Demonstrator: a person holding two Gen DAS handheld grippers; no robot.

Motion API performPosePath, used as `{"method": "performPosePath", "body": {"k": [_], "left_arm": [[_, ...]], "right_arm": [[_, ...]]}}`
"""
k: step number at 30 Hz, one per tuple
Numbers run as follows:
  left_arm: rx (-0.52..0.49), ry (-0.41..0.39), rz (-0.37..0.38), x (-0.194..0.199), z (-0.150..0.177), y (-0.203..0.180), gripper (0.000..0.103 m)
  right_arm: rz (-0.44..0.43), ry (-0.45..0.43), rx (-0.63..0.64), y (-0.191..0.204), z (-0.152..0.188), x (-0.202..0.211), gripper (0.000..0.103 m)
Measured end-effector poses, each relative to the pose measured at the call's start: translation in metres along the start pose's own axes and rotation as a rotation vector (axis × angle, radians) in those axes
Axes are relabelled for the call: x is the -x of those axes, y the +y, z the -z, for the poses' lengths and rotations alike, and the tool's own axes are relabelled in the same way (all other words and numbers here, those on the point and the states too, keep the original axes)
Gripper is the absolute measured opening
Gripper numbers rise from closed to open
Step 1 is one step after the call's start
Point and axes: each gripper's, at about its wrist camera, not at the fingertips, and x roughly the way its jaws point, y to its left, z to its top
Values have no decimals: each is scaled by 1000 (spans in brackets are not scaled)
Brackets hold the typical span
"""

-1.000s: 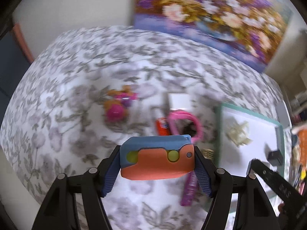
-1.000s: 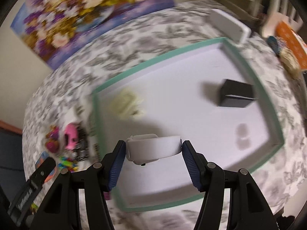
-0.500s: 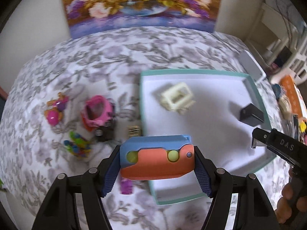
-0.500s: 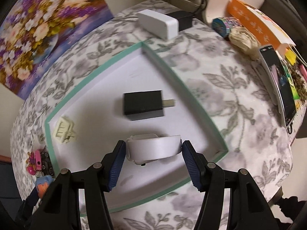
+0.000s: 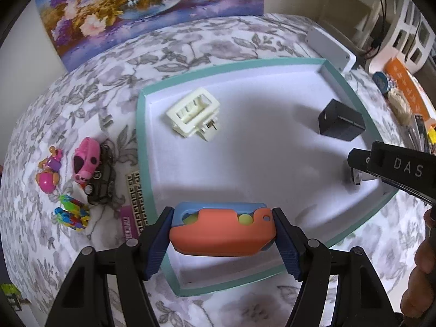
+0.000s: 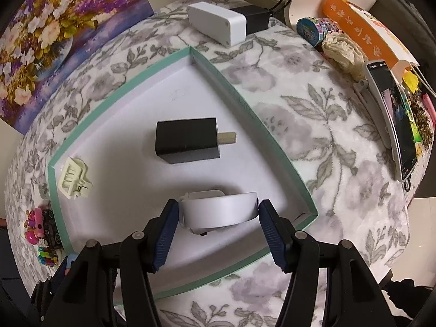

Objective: Organize rigid objects
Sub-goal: 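Carry the orange-blue toy and white band over the tray with both tools, then open both tools to release the toy and band into the tray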

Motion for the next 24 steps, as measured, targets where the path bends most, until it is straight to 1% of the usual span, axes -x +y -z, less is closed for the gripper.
{"method": "performPosePath", "body": {"k": [3,6,9,13,14,15,18,21,24], "left_arm": [[-8,4,-4,-2,0,-2,75],[-13,8,-4,-1,0,-1,86],[-10,11,-2,1,-1,0,86],[0,10,-6,4,-3,4,86],[6,7,-3,6,-4,5,86],[12,3,0,8,-4,7,86],[43,-10,8,15,-7,17,88],[98,-18,12,20,-10,33,103],[169,-33,0,26,-11,56,103]], "right_arm": [[2,5,10,0,0,-2,63],[7,6,17,1,0,-2,63],[12,8,21,2,-1,-2,63],[-6,8,19,4,-1,1,64],[-5,-1,21,5,-1,3,64],[-2,-9,24,6,-1,5,67],[-8,-27,31,9,0,10,71],[-6,-38,43,13,1,12,71],[-4,-46,65,21,3,12,71]]}}
